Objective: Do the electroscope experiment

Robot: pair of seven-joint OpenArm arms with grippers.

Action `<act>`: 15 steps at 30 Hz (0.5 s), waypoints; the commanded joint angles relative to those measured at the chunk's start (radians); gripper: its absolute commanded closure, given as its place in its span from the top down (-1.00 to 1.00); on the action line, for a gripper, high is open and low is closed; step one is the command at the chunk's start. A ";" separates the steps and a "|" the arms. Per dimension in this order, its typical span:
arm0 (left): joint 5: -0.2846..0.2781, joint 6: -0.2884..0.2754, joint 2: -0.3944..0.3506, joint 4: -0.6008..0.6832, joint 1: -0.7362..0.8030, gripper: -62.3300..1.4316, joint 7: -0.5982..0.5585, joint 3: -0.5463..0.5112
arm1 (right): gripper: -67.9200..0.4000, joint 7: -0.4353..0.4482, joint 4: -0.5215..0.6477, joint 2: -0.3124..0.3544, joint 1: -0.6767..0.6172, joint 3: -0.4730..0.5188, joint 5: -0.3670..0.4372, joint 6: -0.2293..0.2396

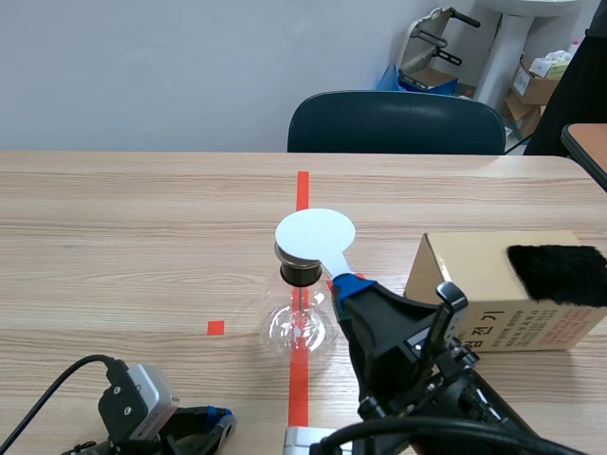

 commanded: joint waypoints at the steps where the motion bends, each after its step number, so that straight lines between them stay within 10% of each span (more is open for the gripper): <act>1: 0.020 -0.020 0.005 -0.013 0.050 -0.84 0.055 0.026 | -0.94 0.010 0.009 0.003 0.012 0.003 -0.002 -0.011; 15: 0.020 -0.020 0.005 -0.013 0.050 -0.84 0.055 0.026 | -0.94 0.019 0.009 0.003 0.012 0.003 -0.002 -0.011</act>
